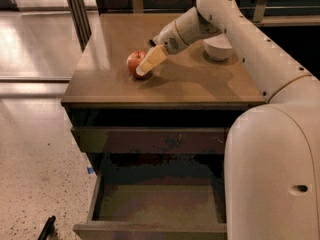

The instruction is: Place apple into middle drawer

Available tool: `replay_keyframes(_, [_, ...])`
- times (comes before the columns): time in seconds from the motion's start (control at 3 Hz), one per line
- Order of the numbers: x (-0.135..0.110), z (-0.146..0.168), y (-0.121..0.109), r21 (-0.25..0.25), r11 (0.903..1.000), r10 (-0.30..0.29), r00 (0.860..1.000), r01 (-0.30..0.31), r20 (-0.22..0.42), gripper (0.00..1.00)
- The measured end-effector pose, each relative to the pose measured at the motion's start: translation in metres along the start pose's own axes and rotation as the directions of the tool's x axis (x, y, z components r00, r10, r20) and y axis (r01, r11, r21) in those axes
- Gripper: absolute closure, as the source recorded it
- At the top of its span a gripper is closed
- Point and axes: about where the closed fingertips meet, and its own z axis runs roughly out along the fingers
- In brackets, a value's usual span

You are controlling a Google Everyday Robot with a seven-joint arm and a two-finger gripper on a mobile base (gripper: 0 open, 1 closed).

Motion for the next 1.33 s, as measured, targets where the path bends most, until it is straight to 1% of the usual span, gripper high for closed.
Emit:
replay_keyframes(0.33, [-0.0008, 0.0104, 0.0006, -0.042, 0.9984, 0.039, 0.999, -0.038, 0.011, 0.00])
replay_keyframes(0.67, [-0.0058, 0.0173, 0.0009, -0.059, 0.9971, 0.050, 0.999, -0.048, 0.019, 0.00])
replay_keyframes(1.0, [-0.0060, 0.0175, 0.0009, -0.060, 0.9970, 0.050, 0.999, -0.049, 0.019, 0.18])
replay_keyframes(1.33, [-0.0060, 0.0175, 0.0009, -0.060, 0.9970, 0.050, 0.999, -0.049, 0.019, 0.41])
